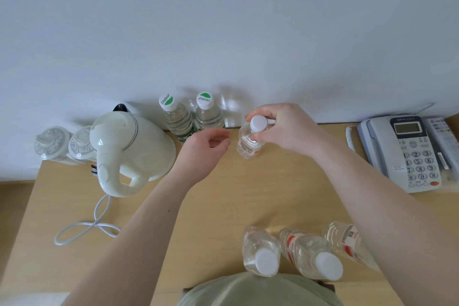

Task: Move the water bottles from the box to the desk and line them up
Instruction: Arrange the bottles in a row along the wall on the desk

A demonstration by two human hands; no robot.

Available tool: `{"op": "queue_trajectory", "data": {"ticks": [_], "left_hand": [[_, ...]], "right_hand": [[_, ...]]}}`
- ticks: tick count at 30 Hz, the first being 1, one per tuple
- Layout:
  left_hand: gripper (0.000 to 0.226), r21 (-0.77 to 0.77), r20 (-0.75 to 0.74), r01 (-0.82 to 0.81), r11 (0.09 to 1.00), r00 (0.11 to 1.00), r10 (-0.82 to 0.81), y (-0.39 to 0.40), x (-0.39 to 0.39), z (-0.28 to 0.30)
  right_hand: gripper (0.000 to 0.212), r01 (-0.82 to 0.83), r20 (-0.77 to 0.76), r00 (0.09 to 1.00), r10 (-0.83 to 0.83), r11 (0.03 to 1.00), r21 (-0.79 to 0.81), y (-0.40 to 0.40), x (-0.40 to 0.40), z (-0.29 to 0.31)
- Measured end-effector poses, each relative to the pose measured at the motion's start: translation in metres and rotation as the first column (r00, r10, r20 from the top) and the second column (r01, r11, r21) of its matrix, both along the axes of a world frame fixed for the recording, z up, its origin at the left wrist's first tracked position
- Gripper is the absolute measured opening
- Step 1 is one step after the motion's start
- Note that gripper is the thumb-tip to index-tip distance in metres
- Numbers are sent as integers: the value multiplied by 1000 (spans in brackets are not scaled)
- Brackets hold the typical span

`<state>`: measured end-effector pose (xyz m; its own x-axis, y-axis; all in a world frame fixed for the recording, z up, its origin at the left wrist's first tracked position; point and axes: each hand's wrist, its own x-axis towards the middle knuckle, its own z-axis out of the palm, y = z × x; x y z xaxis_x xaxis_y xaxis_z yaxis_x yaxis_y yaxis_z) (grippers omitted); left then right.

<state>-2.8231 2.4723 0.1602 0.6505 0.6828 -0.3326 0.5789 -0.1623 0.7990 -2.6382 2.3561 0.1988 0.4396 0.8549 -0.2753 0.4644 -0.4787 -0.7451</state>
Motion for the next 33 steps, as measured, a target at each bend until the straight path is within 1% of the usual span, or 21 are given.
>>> {"op": "queue_trajectory", "data": {"ticks": [3, 8, 12, 19, 24, 26, 29, 33], "left_hand": [[20, 2, -4, 4, 1000, 1000, -4, 1, 2, 0], [20, 3, -11, 1, 1000, 1000, -1, 2, 4, 0], [15, -5, -5, 7, 1000, 1000, -7, 3, 6, 3], [23, -13, -1, 22, 1000, 1000, -22, 1, 8, 8], [21, -13, -7, 28, 1000, 1000, -28, -2, 6, 8], [17, -20, -10, 19, 1000, 1000, -20, -3, 3, 7], [20, -29, -16, 11, 1000, 1000, -11, -6, -1, 8], [21, -30, -19, 18, 999, 1000, -18, -11, -5, 10]], "right_hand": [[37, 16, -7, 1000, -16, 1000, 14, 8, 7, -4], [37, -3, -7, 1000, 3, 1000, 30, 19, 12, -6], [39, -22, 6, 1000, 22, 999, 42, 26, 16, -4], [37, -9, 28, 1000, 8, 998, 58, 36, 18, -5], [38, 3, 35, 999, -6, 997, 79, 39, 13, -8], [40, 17, 22, 1000, -19, 995, 102, 39, 10, -8], [44, 29, 18, 999, -32, 990, 139, 38, 5, -9], [66, 80, 18, 996, -84, 987, 143, 33, 2, -14]]}}
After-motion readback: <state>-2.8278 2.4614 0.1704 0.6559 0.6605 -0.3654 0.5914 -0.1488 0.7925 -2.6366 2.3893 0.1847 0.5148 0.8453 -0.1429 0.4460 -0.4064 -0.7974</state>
